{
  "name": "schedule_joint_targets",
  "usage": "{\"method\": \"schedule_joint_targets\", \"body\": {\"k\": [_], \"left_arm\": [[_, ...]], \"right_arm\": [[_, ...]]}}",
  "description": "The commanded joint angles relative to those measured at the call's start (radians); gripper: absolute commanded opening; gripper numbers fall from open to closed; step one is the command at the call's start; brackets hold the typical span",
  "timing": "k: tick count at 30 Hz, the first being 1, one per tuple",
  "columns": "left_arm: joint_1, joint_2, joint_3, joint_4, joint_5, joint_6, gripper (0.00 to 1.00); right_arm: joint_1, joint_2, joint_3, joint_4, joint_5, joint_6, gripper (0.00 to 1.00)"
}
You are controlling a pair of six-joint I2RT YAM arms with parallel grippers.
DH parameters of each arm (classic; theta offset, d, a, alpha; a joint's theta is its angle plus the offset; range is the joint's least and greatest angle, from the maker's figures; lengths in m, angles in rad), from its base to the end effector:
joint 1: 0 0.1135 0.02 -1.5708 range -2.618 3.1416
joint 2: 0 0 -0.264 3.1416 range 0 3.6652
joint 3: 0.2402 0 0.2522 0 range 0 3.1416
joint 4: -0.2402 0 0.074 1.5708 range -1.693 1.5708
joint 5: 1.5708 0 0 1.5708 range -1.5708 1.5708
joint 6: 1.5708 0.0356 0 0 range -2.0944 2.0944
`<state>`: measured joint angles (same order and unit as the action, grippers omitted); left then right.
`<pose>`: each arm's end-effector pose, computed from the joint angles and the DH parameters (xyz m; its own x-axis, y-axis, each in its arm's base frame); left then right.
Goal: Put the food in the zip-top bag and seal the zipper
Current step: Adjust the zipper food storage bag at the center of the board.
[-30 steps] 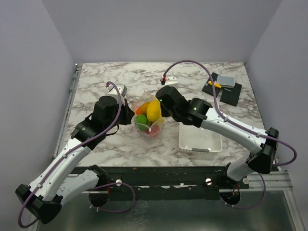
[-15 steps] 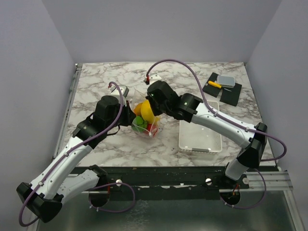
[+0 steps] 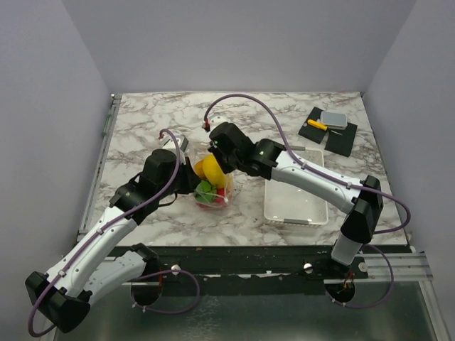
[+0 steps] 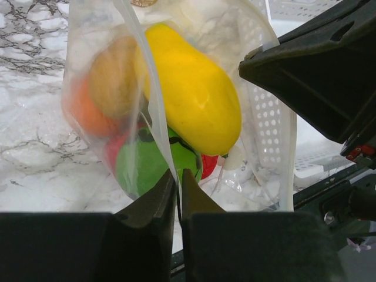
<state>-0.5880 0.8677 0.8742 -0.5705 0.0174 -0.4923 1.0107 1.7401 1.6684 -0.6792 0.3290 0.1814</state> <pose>0.1548 -0.1040 0.3179 -0.6599 -0.1280 -0.7404 0.2893 0.8661 -0.4076 0.2179 0.3259 0.3425 -0.4785 -0.4417 -0.7589 -0.5998 0.7956 -0.0849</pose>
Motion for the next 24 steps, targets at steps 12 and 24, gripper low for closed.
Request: {"method": "schedule_joint_targets", "body": {"k": [12,24], "left_arm": [[0.004,-0.007,0.093,-0.061,-0.122,0.059,0.4],[0.005,0.01,0.158,-0.071,-0.139,0.141,0.45]], "right_arm": [[-0.005,-0.04,-0.081,0.104,-0.071,-0.134,0.01],[-0.005,-0.073,-0.098,0.126,-0.133,-0.171,0.01]]}}
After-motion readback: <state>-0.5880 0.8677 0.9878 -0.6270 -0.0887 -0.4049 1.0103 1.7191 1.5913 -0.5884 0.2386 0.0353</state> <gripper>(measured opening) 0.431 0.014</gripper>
